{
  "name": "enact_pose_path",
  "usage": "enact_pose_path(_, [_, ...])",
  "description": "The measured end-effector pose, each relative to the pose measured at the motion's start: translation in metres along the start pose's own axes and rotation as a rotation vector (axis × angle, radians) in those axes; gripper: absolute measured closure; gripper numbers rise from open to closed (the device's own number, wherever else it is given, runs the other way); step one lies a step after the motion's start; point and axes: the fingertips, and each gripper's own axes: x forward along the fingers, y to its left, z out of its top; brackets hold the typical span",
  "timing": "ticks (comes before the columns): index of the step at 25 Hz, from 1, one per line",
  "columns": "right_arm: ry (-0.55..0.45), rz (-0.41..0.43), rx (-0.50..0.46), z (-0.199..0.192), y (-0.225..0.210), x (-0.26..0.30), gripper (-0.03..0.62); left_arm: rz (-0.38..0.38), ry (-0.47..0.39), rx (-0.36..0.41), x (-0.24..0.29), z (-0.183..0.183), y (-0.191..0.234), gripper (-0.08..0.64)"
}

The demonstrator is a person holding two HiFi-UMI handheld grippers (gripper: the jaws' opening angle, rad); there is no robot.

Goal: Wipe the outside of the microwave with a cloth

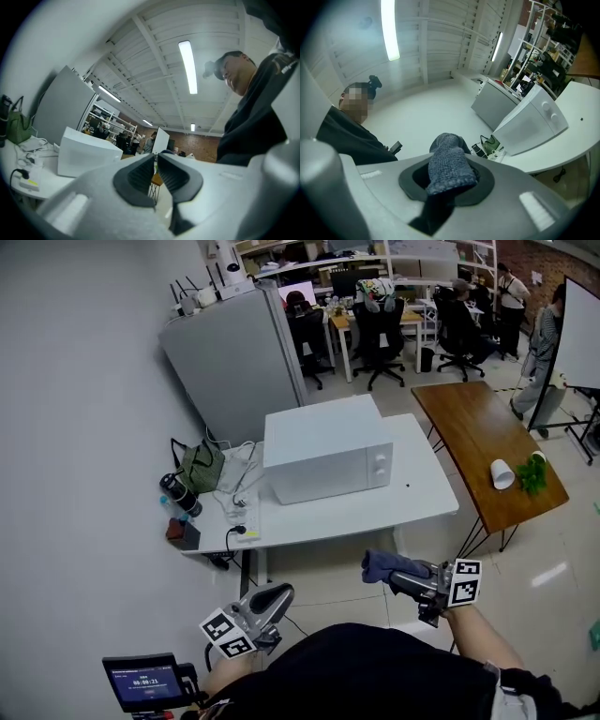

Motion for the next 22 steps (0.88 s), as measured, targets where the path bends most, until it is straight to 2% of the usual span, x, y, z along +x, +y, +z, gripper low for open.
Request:
enact_pose_path(3, [0.018, 0.015, -0.032, -0.005, 0.023, 0.009, 0.523, 0.022, -0.009, 0.007, -0.019, -0.001, -0.015, 0.532])
enact_pose_path(7, [0.024, 0.035, -0.082, -0.014, 0.053, 0.035, 0.522, 0.014, -0.034, 0.028, -0.053, 0.004, -0.025, 0.532])
enact_pose_path(10, [0.004, 0.009, -0.103, -0.022, 0.069, 0.061, 0.522, 0.009, -0.027, 0.038, -0.085, 0.008, -0.027, 0.532])
enact_pose_path(15, [0.063, -0.026, -0.158, -0.05, 0.095, 0.11, 0.523, -0.004, -0.012, 0.064, -0.134, 0.014, -0.025, 0.532])
enact_pose_path(22, [0.099, -0.057, -0.236, -0.069, 0.114, 0.144, 0.522, -0.047, 0.001, 0.075, -0.165, 0.014, -0.013, 0.532])
